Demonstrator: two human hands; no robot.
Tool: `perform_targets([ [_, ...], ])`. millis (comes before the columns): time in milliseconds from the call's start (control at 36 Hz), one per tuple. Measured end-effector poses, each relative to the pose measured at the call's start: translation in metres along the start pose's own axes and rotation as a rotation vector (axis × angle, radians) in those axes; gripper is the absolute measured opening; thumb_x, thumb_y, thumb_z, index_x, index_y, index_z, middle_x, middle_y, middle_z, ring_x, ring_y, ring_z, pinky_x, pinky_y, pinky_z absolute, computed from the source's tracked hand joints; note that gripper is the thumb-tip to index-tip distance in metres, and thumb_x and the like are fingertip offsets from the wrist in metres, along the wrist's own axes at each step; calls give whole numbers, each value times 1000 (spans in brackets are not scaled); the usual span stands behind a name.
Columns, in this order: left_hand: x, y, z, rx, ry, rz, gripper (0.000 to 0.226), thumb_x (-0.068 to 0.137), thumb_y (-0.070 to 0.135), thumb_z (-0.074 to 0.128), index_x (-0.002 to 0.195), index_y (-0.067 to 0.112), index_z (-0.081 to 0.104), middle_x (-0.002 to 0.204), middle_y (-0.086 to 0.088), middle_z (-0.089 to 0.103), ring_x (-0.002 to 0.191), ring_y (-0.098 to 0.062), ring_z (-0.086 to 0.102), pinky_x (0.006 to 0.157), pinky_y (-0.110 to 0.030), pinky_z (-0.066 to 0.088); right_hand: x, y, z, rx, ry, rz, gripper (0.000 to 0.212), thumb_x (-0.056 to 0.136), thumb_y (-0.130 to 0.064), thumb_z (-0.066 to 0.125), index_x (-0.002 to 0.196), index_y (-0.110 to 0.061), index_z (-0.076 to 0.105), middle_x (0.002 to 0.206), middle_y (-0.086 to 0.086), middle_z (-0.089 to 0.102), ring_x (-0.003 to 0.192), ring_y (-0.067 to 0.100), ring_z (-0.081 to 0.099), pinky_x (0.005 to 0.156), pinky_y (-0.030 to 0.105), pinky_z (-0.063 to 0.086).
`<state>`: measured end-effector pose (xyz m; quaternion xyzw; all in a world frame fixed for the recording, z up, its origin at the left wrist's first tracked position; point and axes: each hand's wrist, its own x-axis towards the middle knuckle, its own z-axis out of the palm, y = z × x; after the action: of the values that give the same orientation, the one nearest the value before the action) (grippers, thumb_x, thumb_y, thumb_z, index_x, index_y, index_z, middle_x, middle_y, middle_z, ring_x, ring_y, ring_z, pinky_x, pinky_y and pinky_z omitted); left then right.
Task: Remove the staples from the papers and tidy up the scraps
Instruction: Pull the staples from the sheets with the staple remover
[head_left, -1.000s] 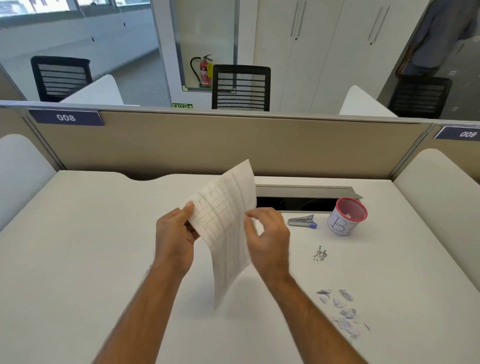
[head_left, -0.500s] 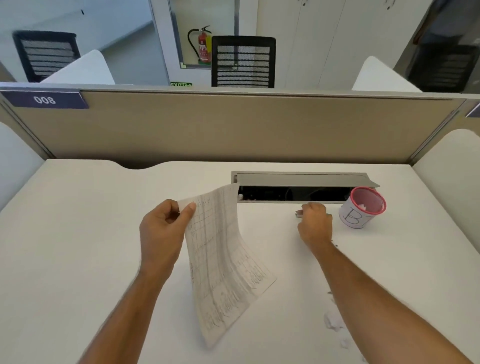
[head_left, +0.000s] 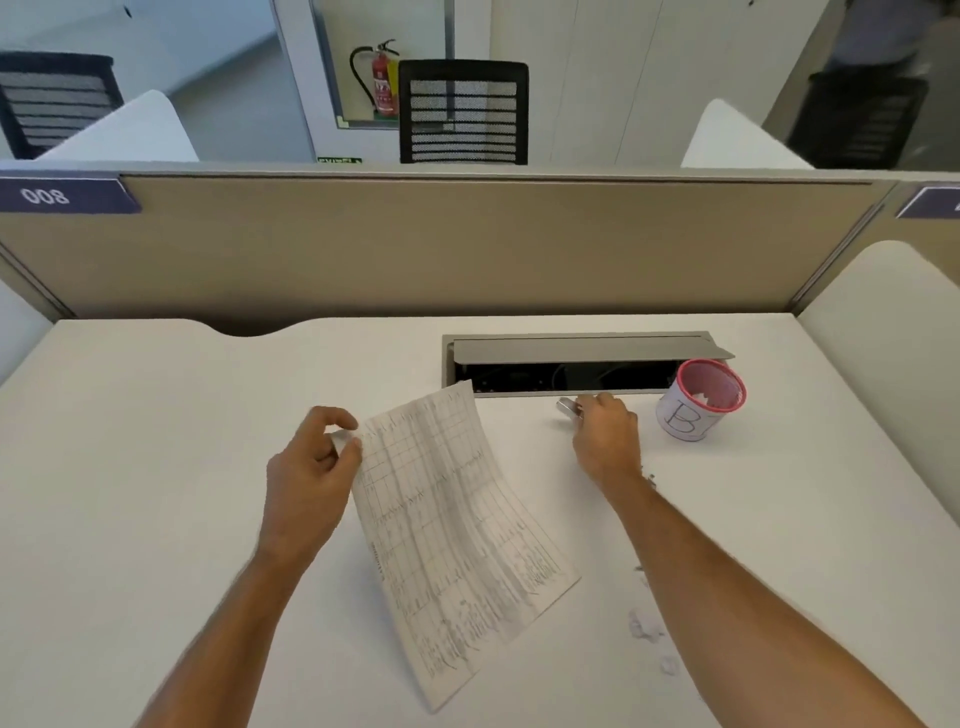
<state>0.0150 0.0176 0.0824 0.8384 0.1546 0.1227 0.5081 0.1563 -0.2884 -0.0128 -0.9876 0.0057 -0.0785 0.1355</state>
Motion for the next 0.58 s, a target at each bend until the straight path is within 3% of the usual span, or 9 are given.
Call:
perform_targets([
  [83, 0, 6, -3, 42, -120, 7, 29, 98, 2, 57, 85, 21, 75, 76, 8, 73, 58, -6, 60, 57, -18, 48, -14, -15, -13, 220, -1, 37, 26, 95, -3, 56, 120, -5, 65, 112, 12, 61, 103, 30, 56, 82, 37, 47],
  [222, -4, 30, -10, 145, -343, 33, 32, 101, 1, 48, 105, 14, 77, 108, 1, 76, 96, -16, 74, 79, -15, 59, -37, -41, -43, 681, -64, 184, 24, 102, -14, 54, 125, -13, 61, 109, 4, 62, 94, 18, 60, 72, 25, 43],
  [278, -8, 38, -14, 206, -413, 74, 38, 101, -3, 45, 115, 13, 76, 116, 0, 74, 104, -16, 73, 93, -24, 60, -47, -50, -57, 938, -110, 281, 27, 103, -16, 54, 129, -14, 59, 104, 7, 67, 88, 17, 64, 71, 26, 53],
  [333, -10, 44, -17, 261, -451, 117, 39, 100, -3, 47, 120, 16, 75, 120, 2, 73, 108, -17, 71, 99, -31, 58, -56, -59, -69, 1168, -176, 384, 26, 103, -15, 54, 129, -12, 59, 106, 12, 69, 92, 23, 69, 83, 38, 61],
  [389, -12, 48, -21, 322, -461, 174, 31, 101, 6, 57, 121, 21, 75, 120, 7, 72, 106, -16, 70, 97, -30, 58, -66, -68, -83, 1345, -256, 427, 22, 104, -14, 53, 124, -10, 61, 107, 16, 69, 98, 29, 70, 89, 46, 60],
  [472, -15, 52, -25, 357, -452, 255, 21, 95, 15, 71, 112, 26, 78, 112, 9, 75, 94, -15, 71, 90, -29, 59, -80, -80, -101, 1457, -354, 382, 15, 105, -18, 51, 112, -11, 63, 103, 14, 67, 97, 26, 68, 89, 44, 59],
  [583, -19, 60, -33, 319, -416, 374, 20, 85, 15, 82, 92, 33, 79, 88, 12, 72, 83, -8, 62, 76, -25, 52, -90, -89, -117, 1459, -402, 317, 21, 105, -17, 50, 121, -8, 60, 106, 14, 67, 98, 25, 68, 94, 46, 58],
])
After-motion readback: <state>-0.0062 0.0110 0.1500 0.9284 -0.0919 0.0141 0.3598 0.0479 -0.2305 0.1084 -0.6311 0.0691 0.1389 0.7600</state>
